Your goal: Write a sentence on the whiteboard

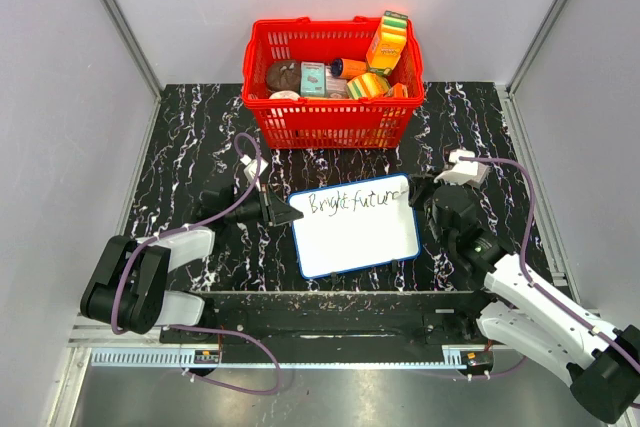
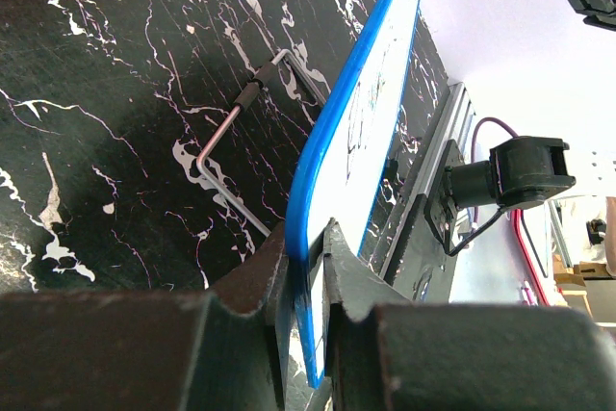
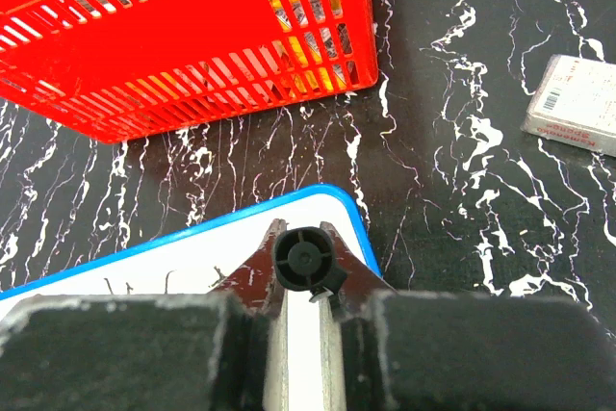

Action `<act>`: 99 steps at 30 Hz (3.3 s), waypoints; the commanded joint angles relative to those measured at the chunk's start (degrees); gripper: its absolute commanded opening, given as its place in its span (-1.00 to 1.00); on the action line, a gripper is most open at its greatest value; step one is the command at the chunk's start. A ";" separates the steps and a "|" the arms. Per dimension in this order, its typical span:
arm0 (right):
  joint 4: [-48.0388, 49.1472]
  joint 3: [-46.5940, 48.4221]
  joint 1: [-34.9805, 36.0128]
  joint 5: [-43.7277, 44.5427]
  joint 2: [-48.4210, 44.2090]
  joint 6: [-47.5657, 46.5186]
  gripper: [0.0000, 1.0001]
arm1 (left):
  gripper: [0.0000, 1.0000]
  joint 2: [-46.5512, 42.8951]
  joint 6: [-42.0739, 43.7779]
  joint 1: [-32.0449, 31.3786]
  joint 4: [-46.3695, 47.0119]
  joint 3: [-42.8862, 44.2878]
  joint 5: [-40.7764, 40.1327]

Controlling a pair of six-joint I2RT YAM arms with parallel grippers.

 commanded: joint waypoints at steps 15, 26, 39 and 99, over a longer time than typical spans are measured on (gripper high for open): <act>-4.87 -0.79 -0.34 3.49 -2.80 0.36 -1.00 | -1.00 1.50 6.58 0.30 -2.13 0.31 -6.80; -4.34 3.52 -0.34 4.55 -2.00 -1.92 -1.00 | -1.00 1.50 6.58 0.30 -2.13 0.31 -6.89; -1.70 3.96 -0.43 6.74 -4.29 -4.56 -1.00 | -1.00 1.50 6.58 0.30 -2.13 0.31 -6.80; -3.11 1.77 -0.43 0.94 -11.15 -5.26 -1.00 | -1.00 1.50 6.58 0.30 -2.13 0.31 -6.80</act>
